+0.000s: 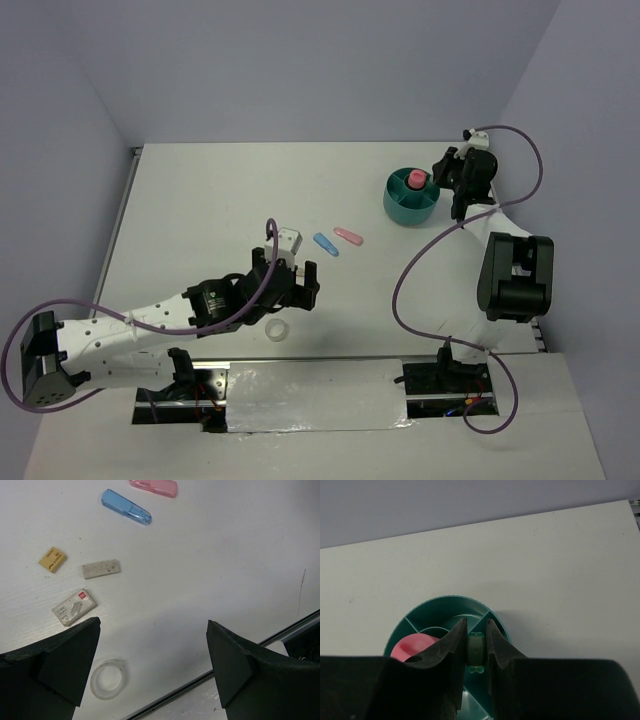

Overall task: Sort the stationery into containers
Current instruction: Place the stationery in the storage box.

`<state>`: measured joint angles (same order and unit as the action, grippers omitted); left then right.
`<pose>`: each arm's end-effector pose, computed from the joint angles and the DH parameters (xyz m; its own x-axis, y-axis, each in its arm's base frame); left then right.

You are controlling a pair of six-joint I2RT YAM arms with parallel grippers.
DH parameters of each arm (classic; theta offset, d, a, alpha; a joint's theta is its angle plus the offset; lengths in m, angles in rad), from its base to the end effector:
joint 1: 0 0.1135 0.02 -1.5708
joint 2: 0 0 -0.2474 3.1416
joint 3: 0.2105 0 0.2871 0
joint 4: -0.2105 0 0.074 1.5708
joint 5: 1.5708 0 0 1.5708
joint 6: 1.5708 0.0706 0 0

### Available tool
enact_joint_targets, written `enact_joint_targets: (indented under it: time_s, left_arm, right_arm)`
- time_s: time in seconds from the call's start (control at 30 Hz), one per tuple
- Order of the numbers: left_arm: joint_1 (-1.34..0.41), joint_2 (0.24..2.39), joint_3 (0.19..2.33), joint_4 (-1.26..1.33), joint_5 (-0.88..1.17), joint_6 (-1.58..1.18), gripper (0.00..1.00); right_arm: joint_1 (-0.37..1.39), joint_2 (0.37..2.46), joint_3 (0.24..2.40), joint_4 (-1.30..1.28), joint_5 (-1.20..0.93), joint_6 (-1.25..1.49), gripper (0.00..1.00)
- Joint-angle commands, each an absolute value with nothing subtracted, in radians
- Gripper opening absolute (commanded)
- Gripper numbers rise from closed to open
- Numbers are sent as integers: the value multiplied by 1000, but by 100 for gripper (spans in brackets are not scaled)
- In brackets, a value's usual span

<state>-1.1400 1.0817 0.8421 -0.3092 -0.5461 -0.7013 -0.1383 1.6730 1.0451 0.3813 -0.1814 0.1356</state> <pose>0.1608 -0.2621 0.2535 -0.5480 -0.1279 -0.8266 0.3113 0.8861 -0.3435 0.4443 -0.0490 0.2082 -0.2446 0.1683 -0.9549 -0.0046 0.9846 0.1747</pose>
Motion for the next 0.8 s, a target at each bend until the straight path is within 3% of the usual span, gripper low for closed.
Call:
enact_joint_targets:
  time_s: [0.0,0.07,0.13,0.17,0.27,0.3,0.6,0.73,0.77]
  left_arm:
    - [-1131,1057,884,-301,-569,-673,99]
    - [-1123,1063,881,-288,-557,-676,99]
    - [-1117,1080,885,-279,-552,-675,99]
    - [-1114,1089,888,-272,-555,-673,99]
    - [-1072,1135,900,-255,-545,-678,99]
    - [-1034,1147,902,-229,-505,-678,99]
    - [-891,1390,1083,-259,-449,-729,99]
    - [-851,1607,1296,-374,-489,-804,99]
    - [-842,1652,1343,-414,-508,-828,99]
  right_arm:
    - [-143,1661,1060,452,-184,124,6]
    - [-143,1657,1046,456,-190,130,8]
    - [-143,1657,1043,440,-193,133,21]
    - [-143,1652,1040,433,-189,140,34]
    - [-143,1634,1020,439,-179,166,46]
    - [-143,1631,1020,430,-179,173,55]
    - [-143,1551,1023,379,-153,308,59]
    - [-89,1340,948,326,-76,440,60]
    - [-68,1306,948,172,-25,475,60]
